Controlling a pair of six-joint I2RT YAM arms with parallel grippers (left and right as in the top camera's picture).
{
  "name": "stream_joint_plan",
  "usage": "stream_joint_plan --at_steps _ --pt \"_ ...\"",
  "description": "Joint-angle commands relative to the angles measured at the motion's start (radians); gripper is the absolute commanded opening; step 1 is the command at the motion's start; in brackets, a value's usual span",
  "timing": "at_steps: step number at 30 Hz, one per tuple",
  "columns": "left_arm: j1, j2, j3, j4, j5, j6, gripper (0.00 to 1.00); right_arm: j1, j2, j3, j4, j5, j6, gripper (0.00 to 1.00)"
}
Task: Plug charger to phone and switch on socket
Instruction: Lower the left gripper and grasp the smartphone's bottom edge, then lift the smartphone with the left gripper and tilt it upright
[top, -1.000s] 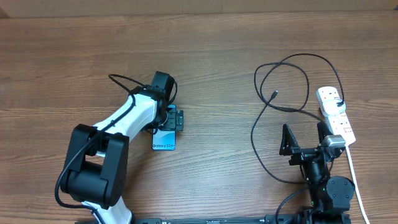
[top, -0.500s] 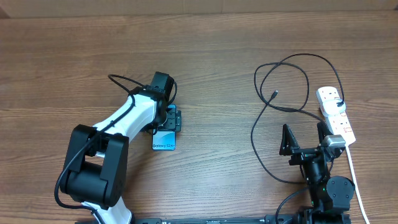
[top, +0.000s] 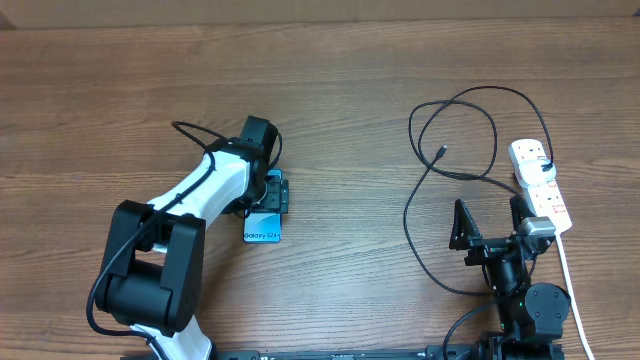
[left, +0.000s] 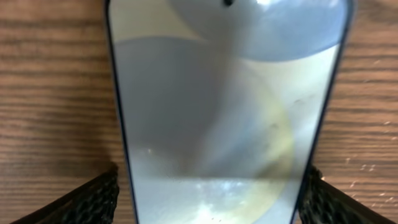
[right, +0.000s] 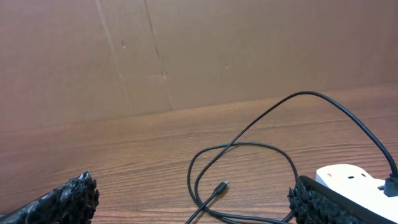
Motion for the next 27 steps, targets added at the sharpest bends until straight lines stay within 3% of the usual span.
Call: stream_joint_plan --at_steps 1,8,18,27 --pt "0.003 0.049 -0.059 -0.050 -0.021 0.010 0.84 0.004 -0.011 -0.010 0.003 -0.002 -0.005 1.00" --pt "0.003 0.049 -0.059 -0.058 0.016 0.009 0.68 0.004 -0.011 -0.010 0.003 -0.002 -0.005 1.00" --pt "0.004 0.048 -0.043 -0.063 0.016 0.009 0.63 0.004 -0.011 -0.010 0.003 -0.002 -0.005 1.00" --pt "0.004 0.048 0.113 -0.180 0.018 -0.001 0.59 0.004 -0.011 -0.010 0.003 -0.002 -0.005 1.00"
